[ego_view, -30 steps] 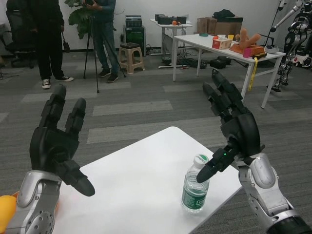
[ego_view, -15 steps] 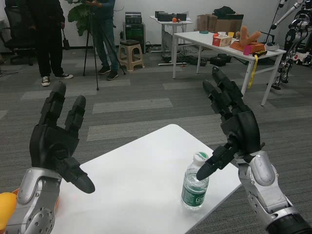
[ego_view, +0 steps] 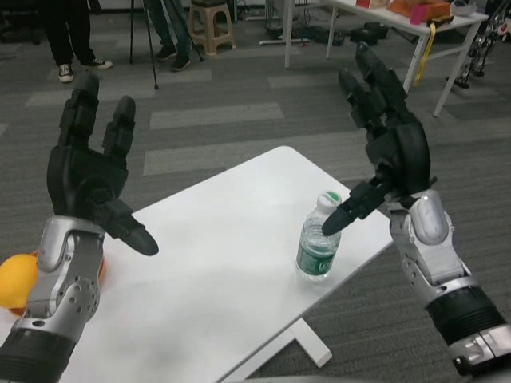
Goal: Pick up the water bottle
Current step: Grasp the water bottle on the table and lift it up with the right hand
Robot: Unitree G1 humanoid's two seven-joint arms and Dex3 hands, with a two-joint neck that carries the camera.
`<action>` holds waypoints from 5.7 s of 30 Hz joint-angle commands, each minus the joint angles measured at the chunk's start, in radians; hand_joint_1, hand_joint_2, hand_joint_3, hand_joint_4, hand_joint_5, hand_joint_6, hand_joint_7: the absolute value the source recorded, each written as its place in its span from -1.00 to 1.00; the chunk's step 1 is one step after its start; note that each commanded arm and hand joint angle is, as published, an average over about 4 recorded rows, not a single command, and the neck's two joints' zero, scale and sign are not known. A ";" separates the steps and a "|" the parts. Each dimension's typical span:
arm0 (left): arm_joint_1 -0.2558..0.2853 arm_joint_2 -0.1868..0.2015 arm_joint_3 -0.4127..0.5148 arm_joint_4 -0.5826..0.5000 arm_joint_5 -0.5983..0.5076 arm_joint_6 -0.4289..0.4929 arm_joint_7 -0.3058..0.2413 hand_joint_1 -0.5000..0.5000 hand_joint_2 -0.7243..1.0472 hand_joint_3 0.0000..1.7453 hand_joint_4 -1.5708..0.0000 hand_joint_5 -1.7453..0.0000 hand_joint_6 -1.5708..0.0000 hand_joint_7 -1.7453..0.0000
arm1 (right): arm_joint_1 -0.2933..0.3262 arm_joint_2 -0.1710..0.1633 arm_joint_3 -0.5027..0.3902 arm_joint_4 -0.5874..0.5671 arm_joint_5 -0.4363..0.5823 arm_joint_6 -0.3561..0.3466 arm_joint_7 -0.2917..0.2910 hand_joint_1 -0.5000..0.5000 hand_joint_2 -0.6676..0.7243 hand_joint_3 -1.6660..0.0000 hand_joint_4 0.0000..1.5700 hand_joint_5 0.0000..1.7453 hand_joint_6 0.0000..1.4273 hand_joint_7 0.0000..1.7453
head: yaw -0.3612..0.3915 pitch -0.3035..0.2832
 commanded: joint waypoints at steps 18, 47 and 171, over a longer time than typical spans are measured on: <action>-0.010 0.001 0.007 0.000 -0.005 0.003 0.000 -0.91 -0.80 -0.90 1.00 0.88 1.00 1.00 | -0.011 0.001 -0.018 0.005 0.007 0.004 -0.003 -1.00 0.45 0.90 -1.00 -1.00 -1.00 -0.92 | -0.014 0.003; -0.005 0.003 0.006 0.003 -0.017 0.002 0.002 -0.91 -0.80 -0.90 1.00 0.88 1.00 1.00 | 0.139 -0.011 -0.049 0.020 0.008 0.006 0.046 -1.00 0.45 0.90 -1.00 -1.00 -1.00 -0.92 | -0.016 0.019; 0.007 -0.002 -0.006 0.017 -0.023 -0.003 -0.006 -0.91 -0.80 -0.90 1.00 0.88 1.00 1.00 | -0.128 0.096 0.384 0.776 0.005 -0.023 -0.016 0.40 -0.41 -0.26 1.00 0.72 0.79 0.88 | -0.047 -0.006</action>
